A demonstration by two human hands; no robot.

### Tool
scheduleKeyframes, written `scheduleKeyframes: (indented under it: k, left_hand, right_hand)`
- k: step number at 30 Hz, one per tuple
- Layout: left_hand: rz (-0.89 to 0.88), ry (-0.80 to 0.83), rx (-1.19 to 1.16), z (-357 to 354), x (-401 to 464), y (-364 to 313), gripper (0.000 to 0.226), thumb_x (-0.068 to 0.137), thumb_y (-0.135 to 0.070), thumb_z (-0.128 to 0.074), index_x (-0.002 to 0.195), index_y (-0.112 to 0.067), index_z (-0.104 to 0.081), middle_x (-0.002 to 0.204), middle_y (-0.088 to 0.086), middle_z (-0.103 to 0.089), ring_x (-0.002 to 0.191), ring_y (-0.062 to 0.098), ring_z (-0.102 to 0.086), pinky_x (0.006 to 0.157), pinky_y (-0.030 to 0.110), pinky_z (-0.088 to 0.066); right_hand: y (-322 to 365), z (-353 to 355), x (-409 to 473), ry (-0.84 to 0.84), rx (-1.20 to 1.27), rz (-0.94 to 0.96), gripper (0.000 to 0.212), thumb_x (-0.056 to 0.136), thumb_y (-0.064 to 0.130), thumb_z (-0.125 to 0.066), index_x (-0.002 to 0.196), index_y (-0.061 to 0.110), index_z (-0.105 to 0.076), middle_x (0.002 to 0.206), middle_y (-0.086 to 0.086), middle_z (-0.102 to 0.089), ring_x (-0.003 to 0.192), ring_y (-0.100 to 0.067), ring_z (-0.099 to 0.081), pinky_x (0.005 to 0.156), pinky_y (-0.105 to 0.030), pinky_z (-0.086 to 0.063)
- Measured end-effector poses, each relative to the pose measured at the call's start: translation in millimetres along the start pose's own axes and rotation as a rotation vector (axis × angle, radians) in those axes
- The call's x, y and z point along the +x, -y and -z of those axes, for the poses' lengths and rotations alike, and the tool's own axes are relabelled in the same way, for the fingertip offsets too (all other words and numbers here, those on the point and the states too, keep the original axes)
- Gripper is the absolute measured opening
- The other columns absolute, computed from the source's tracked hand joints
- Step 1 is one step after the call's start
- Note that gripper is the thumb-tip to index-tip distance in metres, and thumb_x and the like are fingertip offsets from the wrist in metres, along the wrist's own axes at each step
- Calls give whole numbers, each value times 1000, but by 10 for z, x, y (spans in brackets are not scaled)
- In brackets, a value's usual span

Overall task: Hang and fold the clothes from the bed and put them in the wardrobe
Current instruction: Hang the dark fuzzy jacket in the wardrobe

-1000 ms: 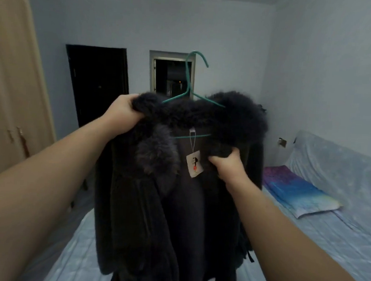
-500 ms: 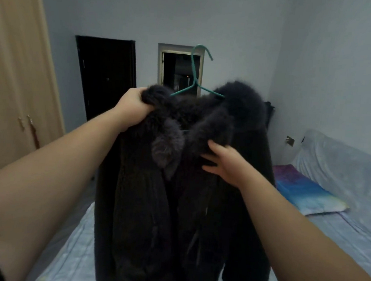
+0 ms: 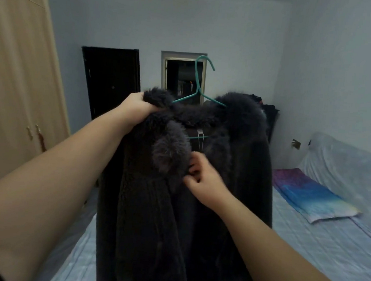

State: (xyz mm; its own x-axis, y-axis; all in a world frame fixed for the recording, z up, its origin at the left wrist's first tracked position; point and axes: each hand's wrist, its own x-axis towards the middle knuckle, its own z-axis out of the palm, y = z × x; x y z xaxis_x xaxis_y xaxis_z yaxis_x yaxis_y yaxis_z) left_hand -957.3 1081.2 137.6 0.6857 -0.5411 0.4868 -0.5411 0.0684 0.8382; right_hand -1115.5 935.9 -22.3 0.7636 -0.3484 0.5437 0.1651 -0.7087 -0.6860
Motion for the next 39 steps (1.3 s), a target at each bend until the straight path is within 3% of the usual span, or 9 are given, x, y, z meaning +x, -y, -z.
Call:
scheduleKeyframes:
  k: [4,9,11,15,18,21,26,34,39]
  left_hand:
    - [28,38,-41,-36,-68,-48,31,83,-1,-74,113,-4,-68,91,3,-70,64,-2,-69,56,11,-51]
    - [77,50,-52,-41,-152,-63,30,85,0,-72,114,-4,-66,93,5,-69,62,1,-69,51,11,-50]
    - [81,21,-6,-9,-155,-44,30,83,0,-74,112,-5,-67,93,4,-69,70,7,-68,51,10,-50]
    - [108,-27,65,6,-113,64,16,84,2,-71,90,-12,-68,86,4,-67,84,22,-64,64,23,-52]
    - [99,-33,145,-61,-107,103,15,87,0,-67,102,-4,-70,84,3,-65,73,13,-59,64,22,-47]
    - [97,-15,164,-136,-134,64,16,90,1,-64,105,-5,-68,83,3,-64,72,12,-57,59,21,-47]
    - [100,40,-8,-206,-218,60,24,86,6,-68,103,-9,-64,75,-1,-70,56,0,-67,45,10,-47]
    - [24,-50,9,-98,-144,113,38,78,-10,-83,113,-11,-68,105,5,-72,94,15,-68,83,30,-53]
    - [10,-17,54,-112,-177,104,38,79,-9,-81,114,-10,-67,99,-1,-70,90,6,-64,72,16,-49]
  right_hand:
    - [19,-246,37,274,42,-224,62,85,34,-78,140,33,-48,123,19,-55,117,-3,-52,103,-27,-44]
    - [130,-366,219,-17,481,-439,5,99,28,-61,103,32,-61,104,7,-64,107,-17,-61,89,-31,-49]
    - [147,-265,255,-212,603,-275,13,101,21,-57,105,31,-64,110,8,-65,105,-7,-62,90,-23,-49]
    - [337,167,295,-284,183,-17,20,103,23,-52,116,34,-63,108,15,-68,98,4,-62,88,-17,-46]
    - [564,515,327,-289,-188,77,4,100,35,-57,97,33,-54,85,13,-66,76,-2,-61,67,-23,-47]
    - [554,661,288,-373,-411,187,15,98,34,-60,109,32,-50,93,11,-64,79,-6,-56,66,-24,-43]
    - [-258,384,95,-217,-422,-137,43,95,20,-54,136,27,-44,124,-2,-48,105,-23,-55,87,-38,-45]
    - [-433,673,-115,-890,-89,-75,28,80,8,-50,106,14,-57,103,-2,-51,87,-18,-51,83,-25,-42]
    - [-244,872,170,-541,344,-429,62,102,35,-54,154,12,-29,132,4,-45,123,-14,-44,99,-27,-33]
